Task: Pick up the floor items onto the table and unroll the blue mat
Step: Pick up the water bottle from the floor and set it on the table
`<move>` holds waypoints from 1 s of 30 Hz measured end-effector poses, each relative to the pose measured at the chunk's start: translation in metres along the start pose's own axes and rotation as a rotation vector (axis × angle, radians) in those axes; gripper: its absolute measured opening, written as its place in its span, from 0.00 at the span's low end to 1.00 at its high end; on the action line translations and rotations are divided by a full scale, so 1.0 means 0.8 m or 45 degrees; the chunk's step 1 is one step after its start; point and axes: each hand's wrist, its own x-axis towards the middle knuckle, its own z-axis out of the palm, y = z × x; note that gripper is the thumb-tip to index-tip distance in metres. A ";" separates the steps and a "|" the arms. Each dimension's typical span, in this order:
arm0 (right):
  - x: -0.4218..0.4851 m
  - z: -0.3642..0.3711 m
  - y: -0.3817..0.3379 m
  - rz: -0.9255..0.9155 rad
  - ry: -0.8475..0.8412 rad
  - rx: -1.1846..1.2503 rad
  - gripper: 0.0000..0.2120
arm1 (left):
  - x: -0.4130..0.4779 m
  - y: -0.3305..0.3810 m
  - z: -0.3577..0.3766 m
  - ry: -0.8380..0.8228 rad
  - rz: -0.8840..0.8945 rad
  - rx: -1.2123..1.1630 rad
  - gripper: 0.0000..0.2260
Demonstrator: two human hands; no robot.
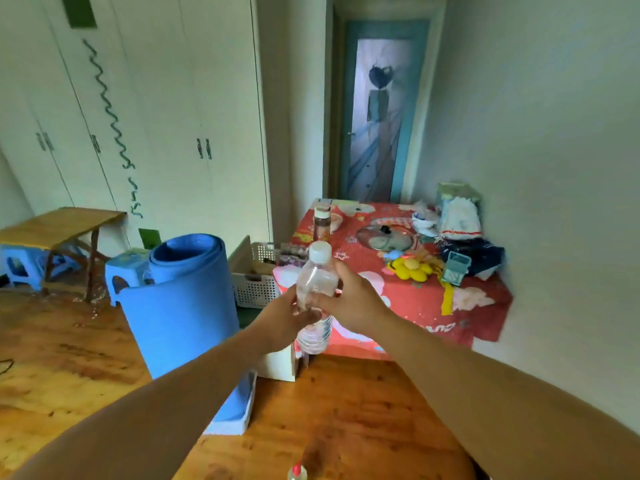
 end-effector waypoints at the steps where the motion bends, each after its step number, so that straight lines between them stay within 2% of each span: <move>1: 0.002 -0.030 -0.020 -0.023 0.043 -0.005 0.31 | 0.007 0.039 -0.005 0.006 0.038 0.012 0.16; 6: 0.011 -0.136 -0.082 -0.146 0.197 -0.083 0.29 | 0.039 0.167 -0.010 0.021 0.231 -0.044 0.11; 11: 0.015 -0.224 -0.099 -0.181 0.333 -0.120 0.27 | 0.066 0.259 0.012 -0.022 0.373 -0.061 0.15; 16: 0.027 -0.259 -0.082 -0.148 0.375 -0.165 0.26 | 0.098 0.278 0.036 0.000 0.420 -0.044 0.16; 23: 0.080 -0.280 -0.023 -0.018 0.422 -0.213 0.26 | 0.188 0.259 0.071 -0.098 0.396 -0.111 0.17; 30: 0.196 -0.315 0.018 0.036 0.412 -0.304 0.26 | 0.321 0.251 0.069 -0.112 0.426 -0.196 0.16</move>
